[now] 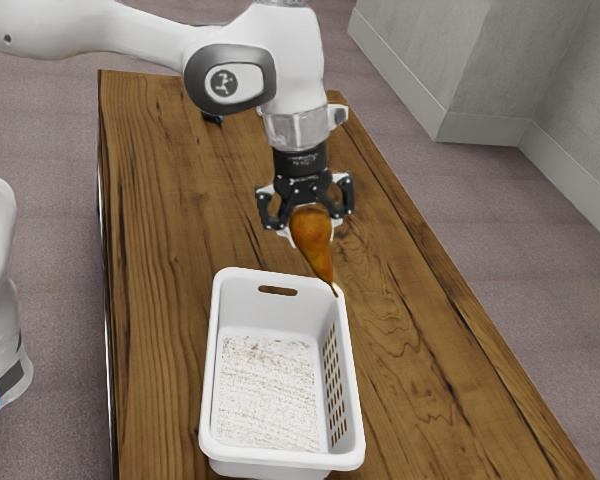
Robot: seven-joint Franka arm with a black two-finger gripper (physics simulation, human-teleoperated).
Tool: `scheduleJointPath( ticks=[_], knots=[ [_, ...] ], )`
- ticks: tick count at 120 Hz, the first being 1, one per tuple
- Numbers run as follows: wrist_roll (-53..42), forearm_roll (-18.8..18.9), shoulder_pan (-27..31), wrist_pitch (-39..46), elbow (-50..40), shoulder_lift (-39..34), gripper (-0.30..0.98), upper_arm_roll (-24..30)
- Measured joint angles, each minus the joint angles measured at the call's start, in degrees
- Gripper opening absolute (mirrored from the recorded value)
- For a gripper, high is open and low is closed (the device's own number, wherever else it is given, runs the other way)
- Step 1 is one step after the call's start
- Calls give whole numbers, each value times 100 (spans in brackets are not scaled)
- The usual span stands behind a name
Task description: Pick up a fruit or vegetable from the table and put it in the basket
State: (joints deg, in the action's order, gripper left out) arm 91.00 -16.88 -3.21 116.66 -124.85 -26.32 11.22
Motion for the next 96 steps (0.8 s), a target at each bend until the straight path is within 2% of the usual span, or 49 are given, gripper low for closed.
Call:
scheduleJointPath(
  ticks=[17,50,69,88,96],
  knots=[
    [391,-130,9,-5,-32,-53,30,687],
    [1027,-628,101,-10,-160,-62,30,1265],
    [1273,-709,216,-9,-181,-111,55,1335],
    [1458,-704,407,-12,-183,-88,64,1353],
    [1521,-686,811,-14,-222,-46,66,1344]
  ],
)
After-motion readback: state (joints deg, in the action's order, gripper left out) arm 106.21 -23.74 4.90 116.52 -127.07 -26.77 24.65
